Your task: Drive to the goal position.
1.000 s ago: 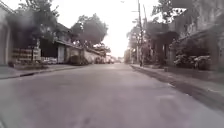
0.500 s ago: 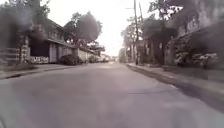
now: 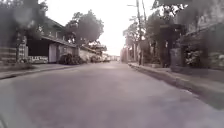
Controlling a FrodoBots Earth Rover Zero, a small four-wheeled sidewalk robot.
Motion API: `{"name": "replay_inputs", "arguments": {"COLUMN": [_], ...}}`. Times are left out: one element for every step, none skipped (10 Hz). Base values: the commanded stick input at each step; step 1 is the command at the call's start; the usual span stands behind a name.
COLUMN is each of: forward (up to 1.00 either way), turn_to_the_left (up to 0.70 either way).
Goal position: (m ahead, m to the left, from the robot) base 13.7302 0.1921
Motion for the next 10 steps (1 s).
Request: {"name": "replay_inputs", "arguments": {"forward": [1.0, 1.0, 1.0, 1.0, 1.0, 1.0, 1.0, 1.0, 1.0, 1.0], "turn_to_the_left": [0.0, 0.0, 0.0, 0.0, 0.0, 0.0, -0.4, -0.4, -0.33, 0.0]}}
